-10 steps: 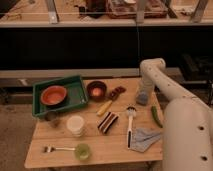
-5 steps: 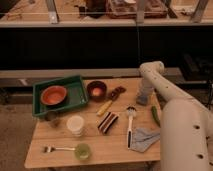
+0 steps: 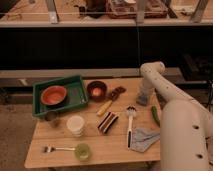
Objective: Place sponge in plastic cup
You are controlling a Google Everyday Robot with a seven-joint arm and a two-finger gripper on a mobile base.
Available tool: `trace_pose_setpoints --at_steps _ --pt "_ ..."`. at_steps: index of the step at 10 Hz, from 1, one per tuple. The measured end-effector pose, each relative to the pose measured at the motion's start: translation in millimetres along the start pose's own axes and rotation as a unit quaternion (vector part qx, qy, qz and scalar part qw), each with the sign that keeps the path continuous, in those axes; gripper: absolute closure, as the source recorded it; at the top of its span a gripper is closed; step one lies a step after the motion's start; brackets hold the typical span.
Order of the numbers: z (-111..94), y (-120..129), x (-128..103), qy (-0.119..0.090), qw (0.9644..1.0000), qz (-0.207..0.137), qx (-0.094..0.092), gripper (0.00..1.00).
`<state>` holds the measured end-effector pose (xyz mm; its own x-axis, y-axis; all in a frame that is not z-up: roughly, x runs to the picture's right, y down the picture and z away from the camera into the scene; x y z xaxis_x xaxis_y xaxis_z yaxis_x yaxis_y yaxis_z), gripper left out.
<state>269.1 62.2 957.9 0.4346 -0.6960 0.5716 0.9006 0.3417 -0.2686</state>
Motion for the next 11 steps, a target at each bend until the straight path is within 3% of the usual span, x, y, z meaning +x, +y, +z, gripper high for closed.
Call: trace_pose_setpoints --at_steps 3,5,7,8,11 --pt "-35 -10 -15 -0.004 0.999 -0.026 0.038 1.0" --pt "-89 -13 -50 -0.014 0.9951 -0.066 0.072 1.0" --pt "-126 -5 -83 -0.029 0.9898 -0.1 0.096 1.0" --pt "-136 -6 -91 -0.031 0.9879 -0.111 0.104 1.0" --pt "-136 -8 -92 -0.031 0.9876 -0.113 0.105 1.0"
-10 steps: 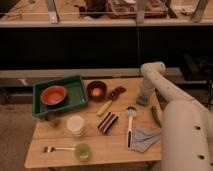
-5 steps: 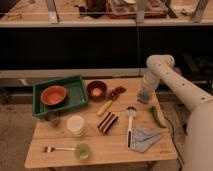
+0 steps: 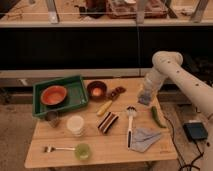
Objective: Place sponge in plastic cup
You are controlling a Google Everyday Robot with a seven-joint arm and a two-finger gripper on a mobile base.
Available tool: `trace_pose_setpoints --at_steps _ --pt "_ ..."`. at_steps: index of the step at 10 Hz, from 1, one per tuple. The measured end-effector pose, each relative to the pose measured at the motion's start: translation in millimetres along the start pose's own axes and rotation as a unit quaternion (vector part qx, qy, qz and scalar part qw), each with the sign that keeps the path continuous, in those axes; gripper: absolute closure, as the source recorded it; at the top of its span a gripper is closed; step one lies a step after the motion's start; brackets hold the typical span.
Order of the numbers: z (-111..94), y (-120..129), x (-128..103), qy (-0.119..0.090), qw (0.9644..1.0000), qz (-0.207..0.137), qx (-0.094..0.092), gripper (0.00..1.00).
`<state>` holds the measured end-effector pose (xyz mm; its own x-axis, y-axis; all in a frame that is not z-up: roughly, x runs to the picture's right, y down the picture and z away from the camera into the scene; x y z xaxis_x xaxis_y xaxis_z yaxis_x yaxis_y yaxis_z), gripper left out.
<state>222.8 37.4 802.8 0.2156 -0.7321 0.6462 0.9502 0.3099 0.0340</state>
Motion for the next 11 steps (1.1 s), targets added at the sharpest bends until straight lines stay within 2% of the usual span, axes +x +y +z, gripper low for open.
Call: trace_pose_setpoints --at_steps 4,6,9,11 --pt "-1 -4 -4 0.005 1.0 -0.002 0.007 1.0" --pt "-2 -12 -24 0.013 0.9998 0.007 0.013 1.0" --pt "-8 -22 -94 0.023 0.9996 -0.002 0.016 1.0" --pt "-12 -29 -149 0.026 0.9993 -0.023 0.015 1.0"
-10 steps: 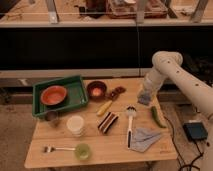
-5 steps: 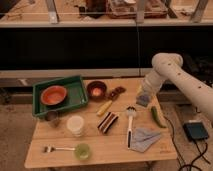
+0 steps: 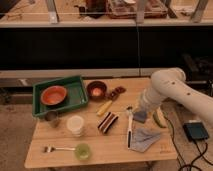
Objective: Place sponge in plastic cup
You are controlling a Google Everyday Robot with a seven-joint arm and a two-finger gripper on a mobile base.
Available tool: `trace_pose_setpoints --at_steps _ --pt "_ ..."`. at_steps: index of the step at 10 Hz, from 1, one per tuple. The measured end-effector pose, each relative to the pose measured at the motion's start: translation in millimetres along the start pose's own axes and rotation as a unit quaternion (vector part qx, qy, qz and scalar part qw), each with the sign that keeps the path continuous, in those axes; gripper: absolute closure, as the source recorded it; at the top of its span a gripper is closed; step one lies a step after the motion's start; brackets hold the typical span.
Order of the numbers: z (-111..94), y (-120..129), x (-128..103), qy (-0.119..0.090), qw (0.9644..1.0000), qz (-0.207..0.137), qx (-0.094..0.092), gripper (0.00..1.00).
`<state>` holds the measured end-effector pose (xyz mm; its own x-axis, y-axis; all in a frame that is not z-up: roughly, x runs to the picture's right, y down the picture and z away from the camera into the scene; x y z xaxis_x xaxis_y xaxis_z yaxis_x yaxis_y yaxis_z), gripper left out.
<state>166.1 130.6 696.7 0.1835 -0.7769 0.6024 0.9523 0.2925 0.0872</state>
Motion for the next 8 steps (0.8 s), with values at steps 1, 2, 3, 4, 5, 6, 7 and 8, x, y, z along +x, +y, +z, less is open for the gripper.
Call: trace_pose_setpoints --at_steps 1,2,3,4,5,6,7,8 --pt "-2 -3 -20 0.0 1.0 -0.009 0.0 1.0" --pt "-4 -4 -43 0.0 0.9998 -0.022 -0.002 1.0" --pt "-5 -7 -53 0.0 0.9996 -0.029 -0.003 1.0" --pt "-5 -7 -57 0.0 0.9995 -0.032 -0.003 1.0" --pt "-5 -7 -56 -0.001 0.9995 -0.033 -0.003 1.0" --pt "-2 -12 -52 -0.002 0.9989 -0.047 -0.001 1.0" --pt "-5 -22 -52 0.002 0.9969 -0.078 0.007 1.0" --pt "-7 -31 -57 0.003 0.9942 -0.106 0.015 1.0"
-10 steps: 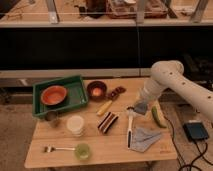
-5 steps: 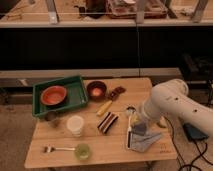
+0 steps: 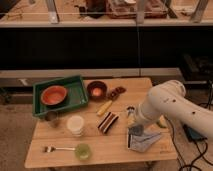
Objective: Place sponge in plastic cup
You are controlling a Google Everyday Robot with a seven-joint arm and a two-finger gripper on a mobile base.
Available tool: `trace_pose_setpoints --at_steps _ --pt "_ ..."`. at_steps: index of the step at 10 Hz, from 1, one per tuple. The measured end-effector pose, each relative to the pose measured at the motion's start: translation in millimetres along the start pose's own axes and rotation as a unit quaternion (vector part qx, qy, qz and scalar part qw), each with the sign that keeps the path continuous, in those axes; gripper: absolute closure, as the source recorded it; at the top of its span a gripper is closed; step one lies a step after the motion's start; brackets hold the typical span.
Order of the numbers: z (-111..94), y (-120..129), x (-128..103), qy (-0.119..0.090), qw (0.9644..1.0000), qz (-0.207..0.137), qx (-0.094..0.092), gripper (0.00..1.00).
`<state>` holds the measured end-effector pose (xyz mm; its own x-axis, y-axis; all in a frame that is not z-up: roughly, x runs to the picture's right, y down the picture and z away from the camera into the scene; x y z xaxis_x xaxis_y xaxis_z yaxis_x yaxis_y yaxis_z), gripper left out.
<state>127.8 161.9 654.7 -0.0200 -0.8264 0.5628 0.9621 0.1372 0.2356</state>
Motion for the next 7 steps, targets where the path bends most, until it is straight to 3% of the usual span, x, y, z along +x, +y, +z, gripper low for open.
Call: trace_pose_setpoints --at_steps 1,3,5,6,7 --pt "-4 -24 -10 0.004 0.9986 -0.051 0.015 1.0" --pt "-7 -71 -36 0.009 0.9915 -0.125 0.034 1.0" --pt "-7 -127 -86 0.011 0.9753 -0.215 0.049 1.0" --pt "-4 -149 -105 0.01 0.966 -0.254 0.048 1.0" --pt "2 -172 -123 0.008 0.9543 -0.296 0.042 1.0"
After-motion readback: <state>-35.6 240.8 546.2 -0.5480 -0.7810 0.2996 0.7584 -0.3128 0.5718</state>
